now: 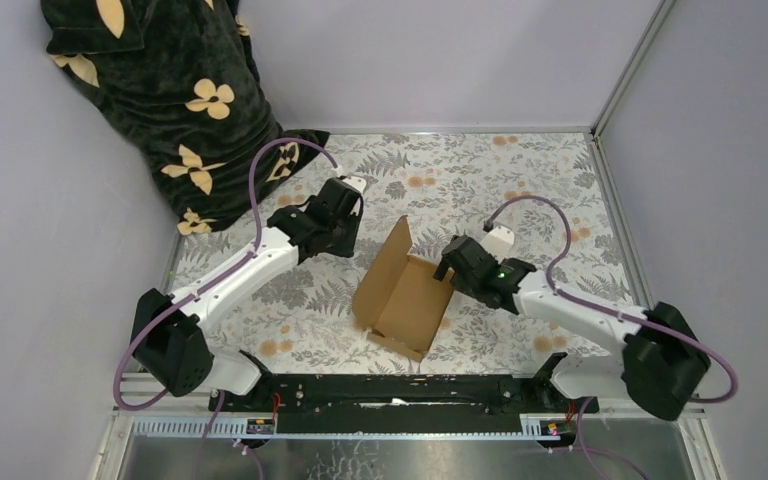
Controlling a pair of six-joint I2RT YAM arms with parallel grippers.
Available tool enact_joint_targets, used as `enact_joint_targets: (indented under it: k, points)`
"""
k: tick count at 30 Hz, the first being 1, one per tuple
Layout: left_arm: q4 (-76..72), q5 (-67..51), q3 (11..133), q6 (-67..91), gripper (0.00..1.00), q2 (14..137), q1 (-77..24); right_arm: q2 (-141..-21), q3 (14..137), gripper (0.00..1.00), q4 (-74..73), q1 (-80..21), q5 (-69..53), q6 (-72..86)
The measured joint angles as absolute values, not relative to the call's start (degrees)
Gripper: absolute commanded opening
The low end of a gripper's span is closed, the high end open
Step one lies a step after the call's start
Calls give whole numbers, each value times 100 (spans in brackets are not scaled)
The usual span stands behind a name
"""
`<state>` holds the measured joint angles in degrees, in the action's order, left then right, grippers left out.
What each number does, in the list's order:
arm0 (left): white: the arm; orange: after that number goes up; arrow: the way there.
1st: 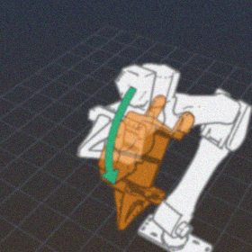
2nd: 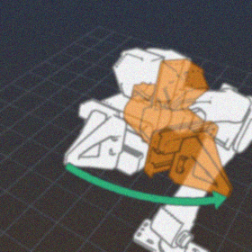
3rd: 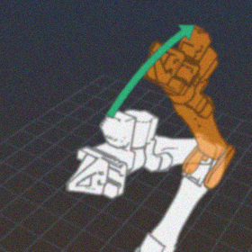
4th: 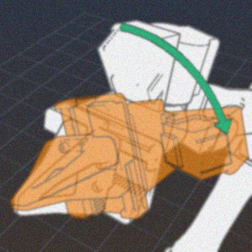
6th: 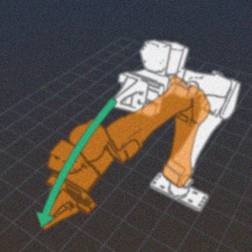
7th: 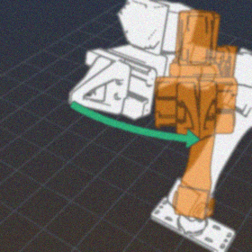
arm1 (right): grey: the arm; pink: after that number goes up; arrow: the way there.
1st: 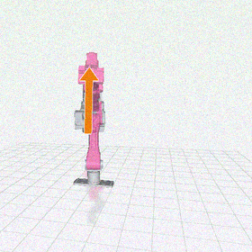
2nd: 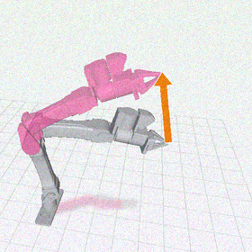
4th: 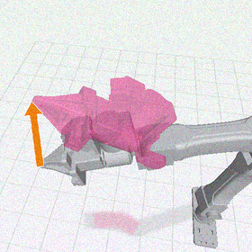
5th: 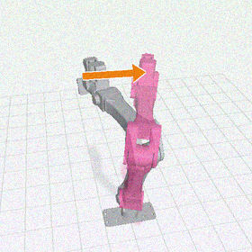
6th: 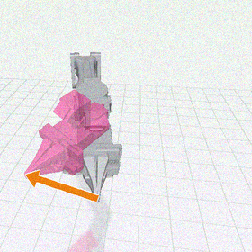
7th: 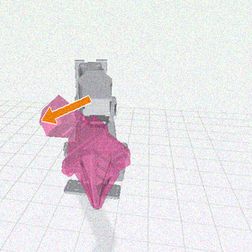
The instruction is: Fold the paper box
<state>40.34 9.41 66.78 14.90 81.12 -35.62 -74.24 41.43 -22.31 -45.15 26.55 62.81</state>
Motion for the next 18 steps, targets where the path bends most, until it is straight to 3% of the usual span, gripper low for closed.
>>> enact_joint_targets:
  k: [7, 11, 18]
  points:
    - [4036, 943, 6670, 1490, 35, 7957, -3559, -6427, 4215, 95, -1435, -4493, 2683, 3428]
    - [4042, 943, 6670, 1490, 35, 7955, -3557, -7006, 4473, 89, -1037, -4292, 2027, 1544]
    - [4084, 950, 6670, 1490, 35, 7940, -3557, -8095, 4958, 84, -657, -3981, 965, -117]
